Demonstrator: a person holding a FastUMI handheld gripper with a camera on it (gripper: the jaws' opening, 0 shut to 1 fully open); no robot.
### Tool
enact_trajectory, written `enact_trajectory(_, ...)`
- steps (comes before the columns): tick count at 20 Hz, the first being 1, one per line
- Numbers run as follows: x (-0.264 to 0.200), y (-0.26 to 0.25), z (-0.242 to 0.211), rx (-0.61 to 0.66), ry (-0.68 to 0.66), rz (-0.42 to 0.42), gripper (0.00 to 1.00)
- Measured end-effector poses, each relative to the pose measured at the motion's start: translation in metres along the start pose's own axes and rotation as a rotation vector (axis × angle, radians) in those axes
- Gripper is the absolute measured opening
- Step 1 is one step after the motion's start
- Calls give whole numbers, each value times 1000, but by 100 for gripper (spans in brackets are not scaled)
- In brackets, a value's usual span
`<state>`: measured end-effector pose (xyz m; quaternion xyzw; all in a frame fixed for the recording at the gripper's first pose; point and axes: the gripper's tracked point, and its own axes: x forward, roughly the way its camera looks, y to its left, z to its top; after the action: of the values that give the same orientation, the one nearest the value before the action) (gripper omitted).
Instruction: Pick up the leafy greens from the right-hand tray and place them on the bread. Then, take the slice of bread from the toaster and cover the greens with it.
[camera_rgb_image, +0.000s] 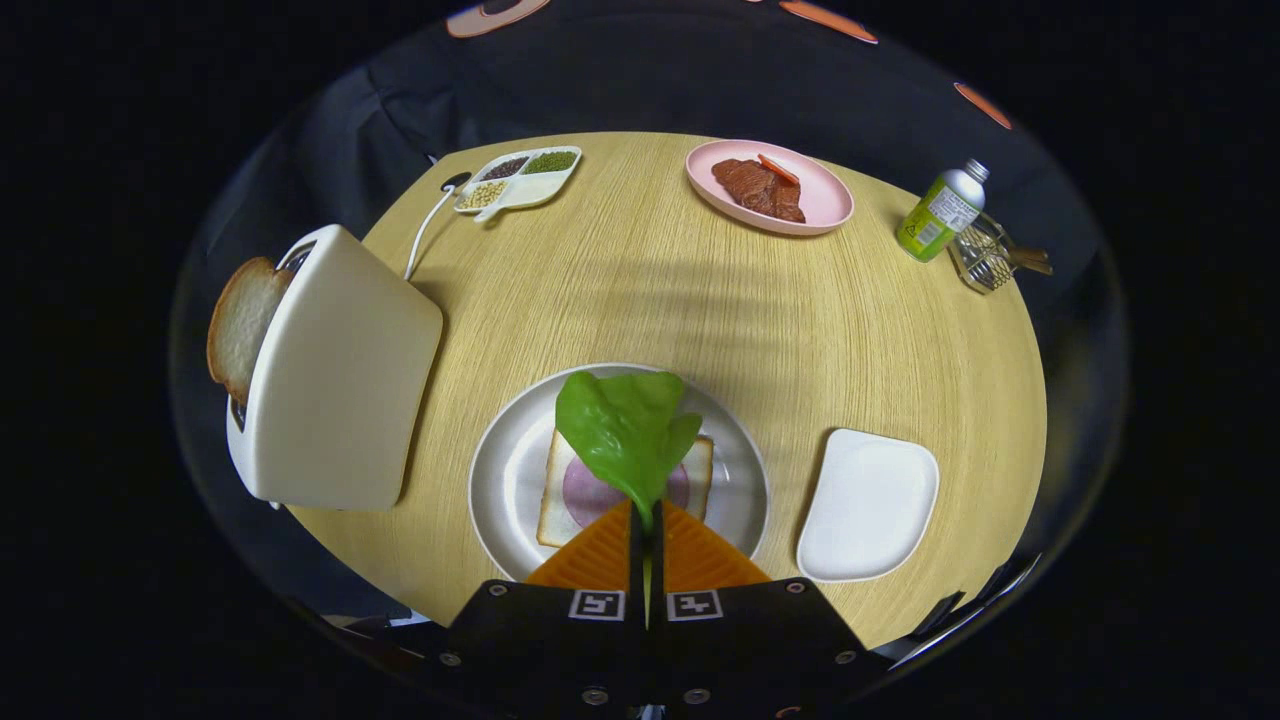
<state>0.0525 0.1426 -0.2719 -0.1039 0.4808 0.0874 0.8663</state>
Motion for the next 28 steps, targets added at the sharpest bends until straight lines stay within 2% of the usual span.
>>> enact_trajectory(9, 8, 11, -4, 17, 8, 7, 4)
enact_trajectory(15, 8, 16, -6, 17, 9, -4, 20)
enact_trajectory(17, 6, 16, -6, 17, 6, -11, 28)
enact_trajectory(20, 2, 15, -4, 17, -4, -26, 58)
enact_trajectory(22, -3, 16, -2, 23, -13, -34, 71)
enact_trajectory(28, -24, 26, 12, 29, -45, -52, 99)
